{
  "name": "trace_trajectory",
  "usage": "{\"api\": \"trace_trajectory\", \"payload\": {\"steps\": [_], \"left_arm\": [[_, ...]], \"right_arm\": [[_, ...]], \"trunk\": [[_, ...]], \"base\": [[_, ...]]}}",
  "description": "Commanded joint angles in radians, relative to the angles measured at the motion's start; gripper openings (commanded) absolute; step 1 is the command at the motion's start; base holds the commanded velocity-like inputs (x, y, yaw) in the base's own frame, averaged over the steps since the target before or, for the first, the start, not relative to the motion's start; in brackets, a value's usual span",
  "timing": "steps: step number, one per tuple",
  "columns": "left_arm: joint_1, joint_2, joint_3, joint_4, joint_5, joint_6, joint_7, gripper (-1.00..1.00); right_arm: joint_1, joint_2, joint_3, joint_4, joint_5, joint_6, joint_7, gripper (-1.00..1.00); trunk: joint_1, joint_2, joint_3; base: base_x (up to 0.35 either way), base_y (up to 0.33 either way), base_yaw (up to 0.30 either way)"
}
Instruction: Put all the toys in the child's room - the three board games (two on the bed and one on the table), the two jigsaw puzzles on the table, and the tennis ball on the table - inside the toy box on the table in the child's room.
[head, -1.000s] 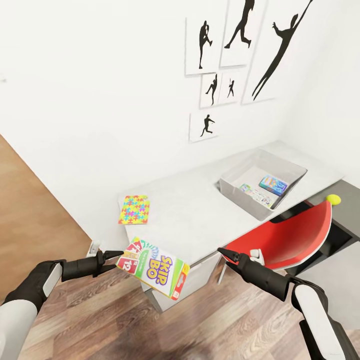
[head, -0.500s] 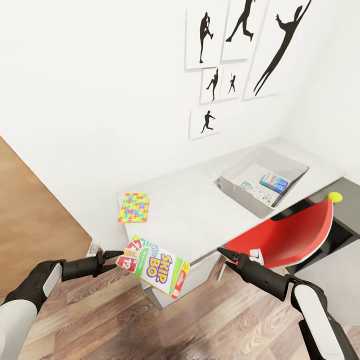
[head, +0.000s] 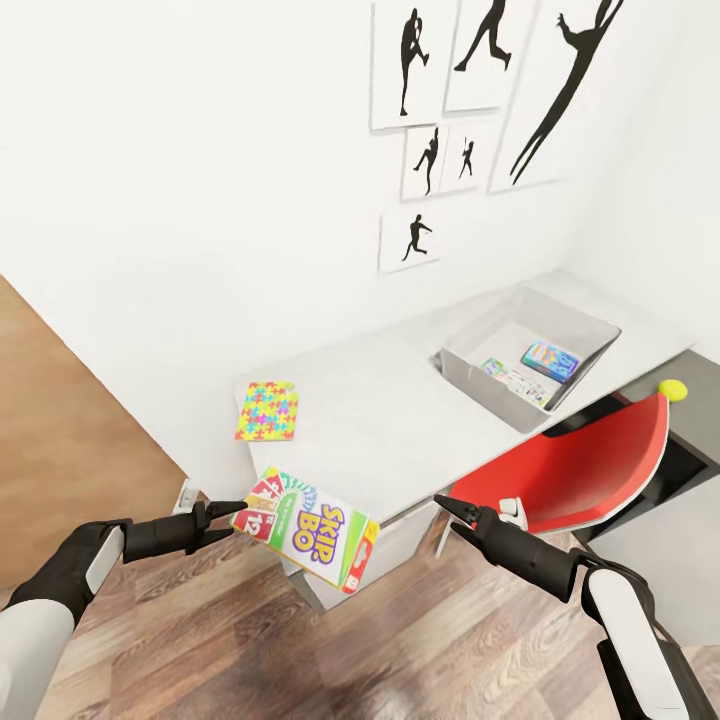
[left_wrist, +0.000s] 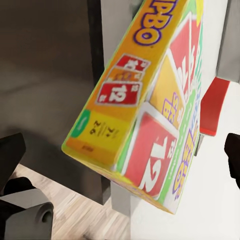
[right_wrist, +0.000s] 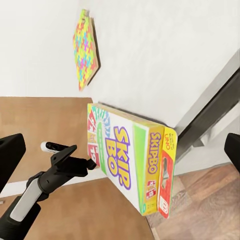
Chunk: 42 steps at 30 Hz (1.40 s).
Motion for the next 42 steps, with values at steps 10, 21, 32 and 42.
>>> {"api": "trace_trajectory", "payload": {"steps": [10,21,32,42], "left_arm": [[-0.001,0.000,0.001,0.000,0.000,0.005,-0.002,1.00],[-0.001,0.000,0.001,-0.001,0.000,0.005,-0.002,1.00],[-0.001,0.000,0.000,-0.001,0.000,0.005,-0.002,-1.00],[-0.001,0.001,0.001,-0.001,0.002,0.006,-0.004,-1.00]], "right_arm": [[0.000,0.000,-0.001,0.000,0.010,0.005,0.010,1.00],[0.000,0.000,-0.001,0.000,0.010,0.005,0.011,1.00],[0.001,0.000,-0.001,0.000,0.009,0.005,0.011,1.00],[0.001,0.000,-0.001,0.000,0.010,0.005,0.012,1.00]], "trunk": [[0.001,-0.002,-0.002],[0.001,-0.002,-0.002],[0.001,-0.002,-0.002],[0.001,-0.002,-0.002]], "base": [[0.000,-0.111,0.000],[0.000,-0.112,0.000],[0.000,-0.002,0.000],[0.000,0.000,0.000]]}}
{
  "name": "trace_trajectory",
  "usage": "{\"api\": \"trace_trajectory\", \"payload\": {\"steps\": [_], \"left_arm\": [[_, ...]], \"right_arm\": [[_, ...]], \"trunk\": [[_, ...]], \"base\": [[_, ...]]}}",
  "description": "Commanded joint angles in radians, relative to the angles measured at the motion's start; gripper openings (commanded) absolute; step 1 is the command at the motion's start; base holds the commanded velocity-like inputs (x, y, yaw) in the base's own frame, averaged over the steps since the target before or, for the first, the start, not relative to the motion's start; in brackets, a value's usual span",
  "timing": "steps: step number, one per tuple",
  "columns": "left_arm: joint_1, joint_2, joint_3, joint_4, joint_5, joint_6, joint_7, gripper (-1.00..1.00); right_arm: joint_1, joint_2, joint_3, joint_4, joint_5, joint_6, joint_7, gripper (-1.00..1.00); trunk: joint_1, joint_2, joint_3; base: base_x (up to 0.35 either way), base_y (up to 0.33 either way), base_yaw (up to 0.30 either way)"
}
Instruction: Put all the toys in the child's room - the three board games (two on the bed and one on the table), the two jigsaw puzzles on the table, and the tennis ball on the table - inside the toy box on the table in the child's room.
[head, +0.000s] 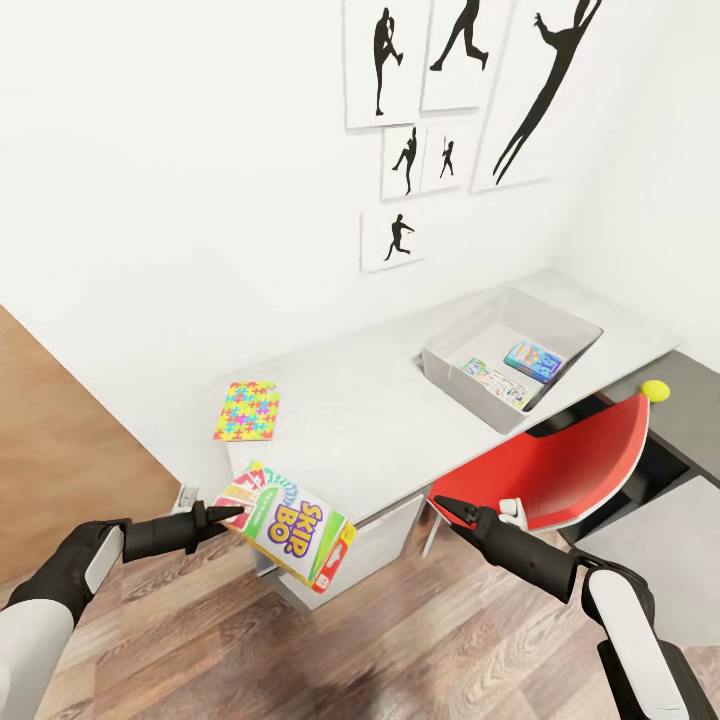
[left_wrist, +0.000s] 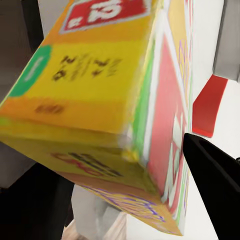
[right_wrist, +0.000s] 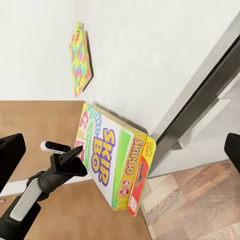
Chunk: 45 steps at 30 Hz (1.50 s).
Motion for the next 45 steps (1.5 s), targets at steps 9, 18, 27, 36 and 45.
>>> {"api": "trace_trajectory", "payload": {"steps": [9,18,27,36,45], "left_arm": [[-0.001,0.000,0.002,0.001,-0.007,0.000,-0.004,-1.00],[-0.001,0.007,-0.001,-0.006,-0.008,0.050,-0.039,-1.00],[-0.002,0.023,-0.007,-0.034,-0.009,0.078,-0.104,-1.00],[-0.002,0.036,-0.007,-0.036,-0.010,0.113,-0.133,-1.00],[-0.001,0.043,-0.007,-0.036,-0.009,0.120,-0.135,-1.00]], "right_arm": [[-0.001,0.000,-0.001,0.000,0.010,0.005,0.010,1.00],[-0.001,0.000,-0.001,0.000,0.010,0.005,0.011,1.00],[-0.001,0.000,-0.001,0.000,0.011,0.005,0.011,1.00],[-0.001,0.001,-0.001,0.000,0.011,0.000,0.010,1.00],[-0.001,0.000,0.001,0.004,0.018,-0.063,0.006,1.00]], "trunk": [[0.001,-0.002,-0.002],[0.001,-0.002,-0.002],[0.001,-0.002,-0.002],[0.001,-0.002,-0.002],[0.001,-0.002,-0.002]], "base": [[0.000,0.000,0.000],[0.000,0.000,0.000],[0.000,0.000,0.000],[0.000,0.000,0.000],[0.000,0.000,0.000]]}}
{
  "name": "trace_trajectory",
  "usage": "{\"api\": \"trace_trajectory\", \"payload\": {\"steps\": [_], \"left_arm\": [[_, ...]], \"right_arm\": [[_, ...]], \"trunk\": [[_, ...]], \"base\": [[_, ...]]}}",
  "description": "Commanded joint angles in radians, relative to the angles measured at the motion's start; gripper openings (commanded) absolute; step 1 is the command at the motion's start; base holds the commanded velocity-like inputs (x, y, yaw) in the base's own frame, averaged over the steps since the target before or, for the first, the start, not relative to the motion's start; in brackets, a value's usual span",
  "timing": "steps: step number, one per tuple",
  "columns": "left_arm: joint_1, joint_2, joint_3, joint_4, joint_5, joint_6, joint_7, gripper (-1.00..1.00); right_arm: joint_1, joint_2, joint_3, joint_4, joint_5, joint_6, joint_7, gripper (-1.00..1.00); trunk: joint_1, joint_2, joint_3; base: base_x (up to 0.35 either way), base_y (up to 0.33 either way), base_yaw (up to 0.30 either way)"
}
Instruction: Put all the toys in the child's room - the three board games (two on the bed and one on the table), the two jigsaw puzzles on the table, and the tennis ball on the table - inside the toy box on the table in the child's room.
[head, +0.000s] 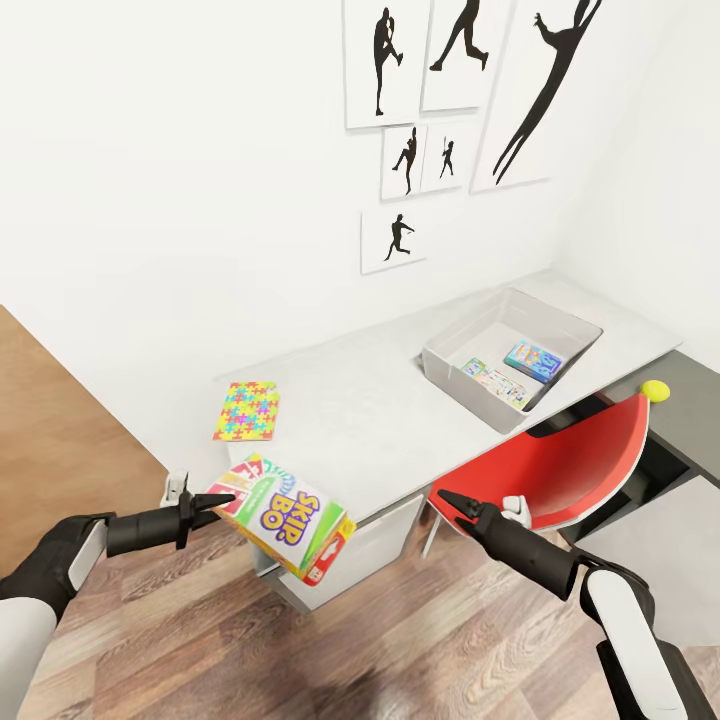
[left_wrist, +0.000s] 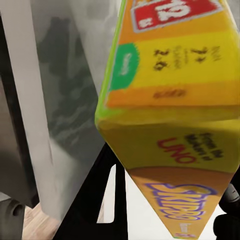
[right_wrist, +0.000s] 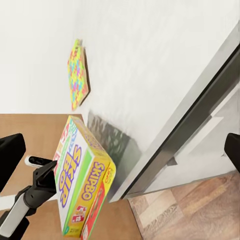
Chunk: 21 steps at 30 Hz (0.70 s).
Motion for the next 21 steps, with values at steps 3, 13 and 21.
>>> {"api": "trace_trajectory", "payload": {"steps": [3,13,21], "left_arm": [[-0.001,0.001,0.001,0.000,-0.001,0.008,-0.003,-1.00],[-0.001,0.011,0.001,0.000,-0.001,0.012,-0.003,-1.00],[-0.001,0.012,0.001,0.000,-0.001,0.012,-0.003,-1.00]], "right_arm": [[-0.001,0.000,-0.002,0.001,0.009,0.001,0.010,1.00],[-0.001,0.000,-0.001,0.000,0.010,-0.001,0.012,1.00],[-0.001,0.000,-0.002,0.000,0.009,-0.001,0.012,1.00]], "trunk": [[0.001,-0.002,-0.002],[0.001,-0.002,-0.002],[0.001,-0.002,-0.002]], "base": [[0.000,0.000,0.000],[-0.046,0.000,0.000],[-0.084,0.000,0.000]]}}
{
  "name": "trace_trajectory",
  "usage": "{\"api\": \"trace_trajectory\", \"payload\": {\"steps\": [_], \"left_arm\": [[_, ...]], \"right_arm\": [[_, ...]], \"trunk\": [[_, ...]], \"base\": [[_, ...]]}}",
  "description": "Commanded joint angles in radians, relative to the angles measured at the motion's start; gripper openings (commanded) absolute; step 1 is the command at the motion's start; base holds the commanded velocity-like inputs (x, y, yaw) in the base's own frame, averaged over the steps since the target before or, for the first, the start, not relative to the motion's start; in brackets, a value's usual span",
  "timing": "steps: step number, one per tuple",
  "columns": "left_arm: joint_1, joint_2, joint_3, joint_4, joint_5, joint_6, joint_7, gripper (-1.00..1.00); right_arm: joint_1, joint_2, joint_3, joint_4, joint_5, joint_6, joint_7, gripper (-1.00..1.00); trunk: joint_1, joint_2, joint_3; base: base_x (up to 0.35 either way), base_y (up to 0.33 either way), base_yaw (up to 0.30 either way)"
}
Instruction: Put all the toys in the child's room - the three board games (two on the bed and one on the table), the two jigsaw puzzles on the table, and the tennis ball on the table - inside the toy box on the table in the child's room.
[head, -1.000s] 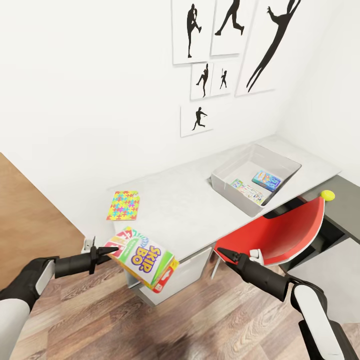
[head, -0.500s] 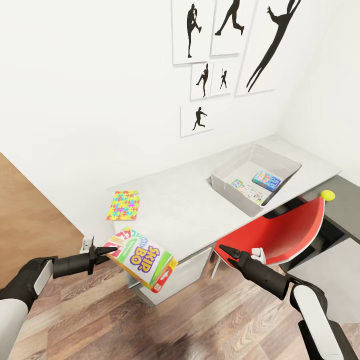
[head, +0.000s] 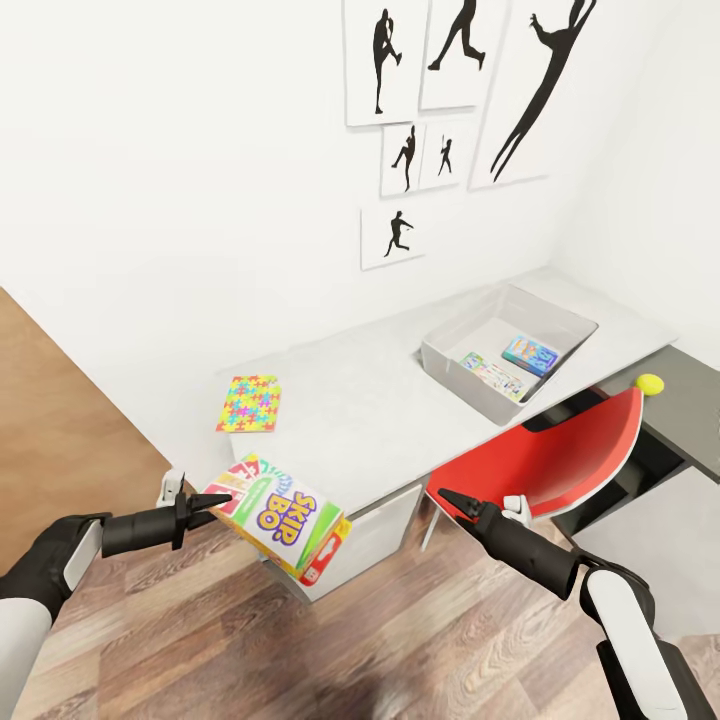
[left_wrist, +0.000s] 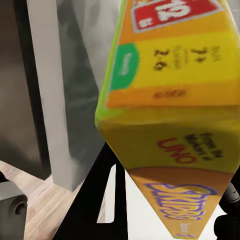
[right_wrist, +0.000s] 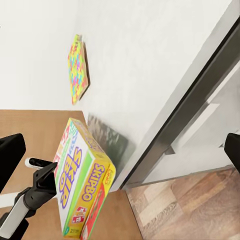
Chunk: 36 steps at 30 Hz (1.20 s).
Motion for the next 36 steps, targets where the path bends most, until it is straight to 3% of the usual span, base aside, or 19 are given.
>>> {"api": "trace_trajectory", "payload": {"steps": [1,29,36], "left_arm": [[-0.001,0.000,0.001,0.000,-0.001,0.005,-0.003,-1.00],[-0.001,0.002,0.002,0.000,-0.002,0.004,-0.003,-1.00],[0.000,0.001,0.001,0.000,-0.003,0.004,-0.003,-1.00]], "right_arm": [[-0.001,0.000,-0.001,0.000,0.009,0.005,0.009,1.00],[-0.001,0.000,-0.001,0.000,0.011,0.003,0.009,1.00],[-0.001,0.030,0.000,0.000,0.014,-0.009,0.010,1.00]], "trunk": [[0.000,-0.002,-0.002],[0.000,-0.002,-0.002],[0.000,-0.002,-0.001]], "base": [[-0.009,0.000,0.000],[-0.001,0.000,0.000],[0.000,0.000,-0.005]]}}
